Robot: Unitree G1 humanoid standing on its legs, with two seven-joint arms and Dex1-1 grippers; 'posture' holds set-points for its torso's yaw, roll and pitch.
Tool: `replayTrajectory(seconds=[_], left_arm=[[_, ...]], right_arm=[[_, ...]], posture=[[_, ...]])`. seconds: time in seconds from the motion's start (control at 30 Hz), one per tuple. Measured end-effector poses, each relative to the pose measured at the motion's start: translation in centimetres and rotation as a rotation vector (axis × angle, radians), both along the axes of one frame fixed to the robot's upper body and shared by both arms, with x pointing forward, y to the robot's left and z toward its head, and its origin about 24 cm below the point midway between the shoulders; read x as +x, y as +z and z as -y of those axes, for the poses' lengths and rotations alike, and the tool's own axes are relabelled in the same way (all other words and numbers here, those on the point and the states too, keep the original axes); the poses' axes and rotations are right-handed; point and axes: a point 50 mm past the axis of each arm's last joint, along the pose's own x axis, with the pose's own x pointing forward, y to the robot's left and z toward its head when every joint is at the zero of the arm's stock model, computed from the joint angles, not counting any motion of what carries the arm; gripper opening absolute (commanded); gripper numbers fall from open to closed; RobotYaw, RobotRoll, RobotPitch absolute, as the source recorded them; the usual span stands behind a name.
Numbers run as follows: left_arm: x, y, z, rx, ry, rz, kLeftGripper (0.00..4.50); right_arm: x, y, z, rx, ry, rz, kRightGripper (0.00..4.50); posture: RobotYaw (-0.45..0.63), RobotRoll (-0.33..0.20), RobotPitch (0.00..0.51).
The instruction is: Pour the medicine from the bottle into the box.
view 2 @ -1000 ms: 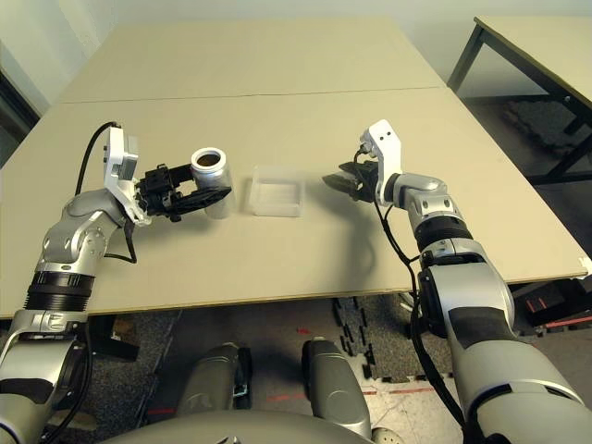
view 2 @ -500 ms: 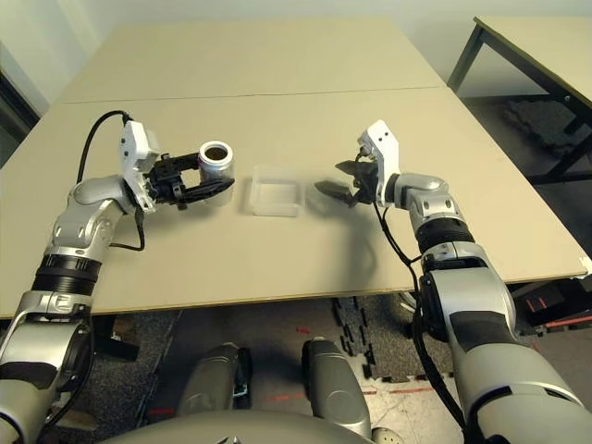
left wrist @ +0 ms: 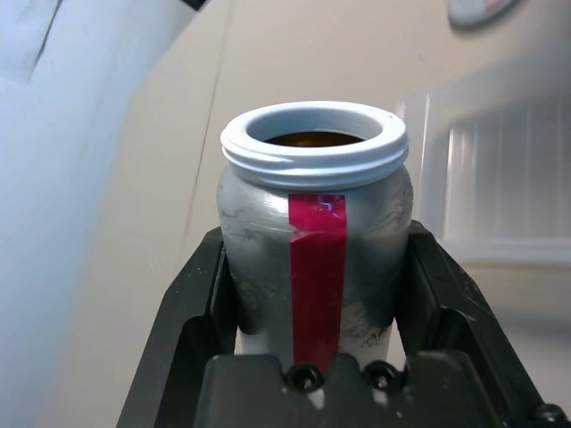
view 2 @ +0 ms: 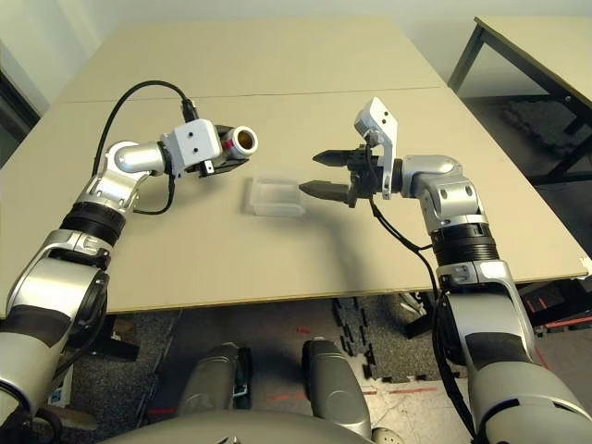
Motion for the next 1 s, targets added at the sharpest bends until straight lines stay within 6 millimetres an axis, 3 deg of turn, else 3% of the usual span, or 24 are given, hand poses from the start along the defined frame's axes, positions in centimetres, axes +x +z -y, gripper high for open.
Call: replayTrajectory(seconds=[0.17,0.27,0.4,0.67,1.0], left_arm=[[0.6,0.5,1.6,0.364,-0.084,0.334,2.59],[0.9,1.2,2.6,0.502,-0.152,0.558,2.59],[1.1,0.4,3.6,0.622,-0.254,0.723,2.59],[1.5,-1.5,4.1,0.742,-0.296,0.796,2.59],[1.6,-1.4,4.1,0.721,-0.273,0.805,2.59]], right_arm=[[-0.2,-0.3,0.3,-0.005,-0.006,-0.013,4.5],[-0.3,-0.3,0.4,-0.004,-0.005,-0.013,4.5],[-0.5,-0.4,0.5,-0.002,-0.006,-0.016,4.5],[-0.8,-0.5,0.4,0.013,-0.014,-0.02,4.5],[-1.0,-0.4,0.6,0.018,-0.023,-0.02,4.5]], posture=[[-0.06,0.0,0.069],[-0.07,0.0,0.066],[-0.08,0.0,0.066],[-0.1,0.0,0.066],[-0.08,0.0,0.062]])
